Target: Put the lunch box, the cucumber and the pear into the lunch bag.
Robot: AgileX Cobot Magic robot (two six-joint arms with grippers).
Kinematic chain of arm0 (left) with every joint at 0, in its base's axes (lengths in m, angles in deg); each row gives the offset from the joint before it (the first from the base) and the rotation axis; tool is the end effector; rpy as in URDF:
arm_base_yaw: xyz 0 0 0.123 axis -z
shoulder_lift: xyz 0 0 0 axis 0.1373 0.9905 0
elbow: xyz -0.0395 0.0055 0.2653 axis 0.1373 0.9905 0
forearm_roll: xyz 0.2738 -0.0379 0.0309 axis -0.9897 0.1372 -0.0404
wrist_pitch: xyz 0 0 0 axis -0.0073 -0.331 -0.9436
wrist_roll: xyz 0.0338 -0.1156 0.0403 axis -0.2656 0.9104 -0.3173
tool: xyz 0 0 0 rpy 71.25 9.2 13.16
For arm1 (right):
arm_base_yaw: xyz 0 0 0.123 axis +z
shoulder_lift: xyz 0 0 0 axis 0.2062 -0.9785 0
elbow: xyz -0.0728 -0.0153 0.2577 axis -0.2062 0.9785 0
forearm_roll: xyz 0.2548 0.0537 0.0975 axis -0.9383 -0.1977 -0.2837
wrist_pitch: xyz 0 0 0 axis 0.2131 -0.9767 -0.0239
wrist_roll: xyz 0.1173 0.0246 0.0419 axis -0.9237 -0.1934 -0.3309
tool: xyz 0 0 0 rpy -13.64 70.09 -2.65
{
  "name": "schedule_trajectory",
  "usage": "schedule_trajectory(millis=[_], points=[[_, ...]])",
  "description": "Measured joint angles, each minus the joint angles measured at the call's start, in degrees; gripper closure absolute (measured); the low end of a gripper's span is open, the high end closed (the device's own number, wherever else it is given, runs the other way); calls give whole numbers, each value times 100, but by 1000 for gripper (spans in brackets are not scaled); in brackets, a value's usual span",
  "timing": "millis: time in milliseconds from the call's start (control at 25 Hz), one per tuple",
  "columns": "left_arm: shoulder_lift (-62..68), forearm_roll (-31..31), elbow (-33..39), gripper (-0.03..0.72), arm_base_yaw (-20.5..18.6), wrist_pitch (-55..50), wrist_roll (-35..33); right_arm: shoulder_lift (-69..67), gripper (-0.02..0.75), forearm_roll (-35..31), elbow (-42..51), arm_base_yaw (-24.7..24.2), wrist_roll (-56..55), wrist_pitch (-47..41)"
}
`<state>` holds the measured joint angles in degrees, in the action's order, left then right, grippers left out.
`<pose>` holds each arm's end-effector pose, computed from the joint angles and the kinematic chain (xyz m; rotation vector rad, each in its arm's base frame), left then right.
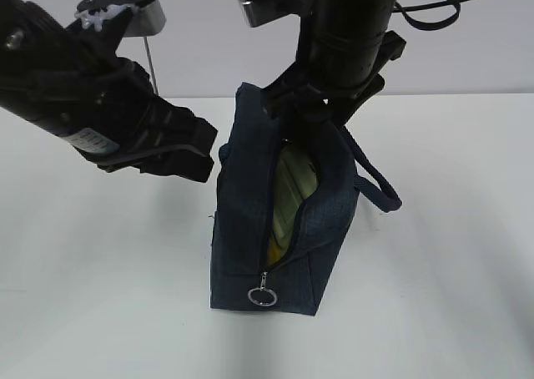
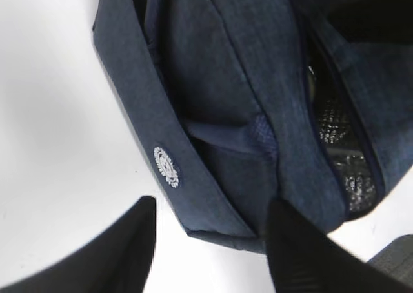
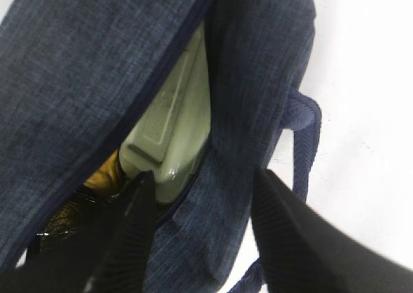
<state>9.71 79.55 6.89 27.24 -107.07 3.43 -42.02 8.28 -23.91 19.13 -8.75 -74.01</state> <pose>0.2809 -0.2129 0.2388 0.5122 2.5318 -0.4594 0.3780 0.2107 0.2555 -0.7263 2.7249 -0.0383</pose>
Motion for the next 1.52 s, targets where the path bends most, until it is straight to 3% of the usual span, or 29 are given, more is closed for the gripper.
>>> schedule_trajectory(millis=[520, 920, 1240, 1520], points=[[-1272, -321, 0, 316, 0, -967, -103, 1068, 346, -112, 0, 0, 69, -9], [-1422, -171, 548, 316, 106, -1185, -354, 1968, 346, -1069, 83, 0, 485, -46], [-1700, -137, 1301, 316, 702, -59, -384, 3040, 347, -1423, 1491, 0, 616, -56], [-1700, -409, 1330, 316, 797, 625, -416, 4224, 347, -2106, 3278, 0, 1009, 647]])
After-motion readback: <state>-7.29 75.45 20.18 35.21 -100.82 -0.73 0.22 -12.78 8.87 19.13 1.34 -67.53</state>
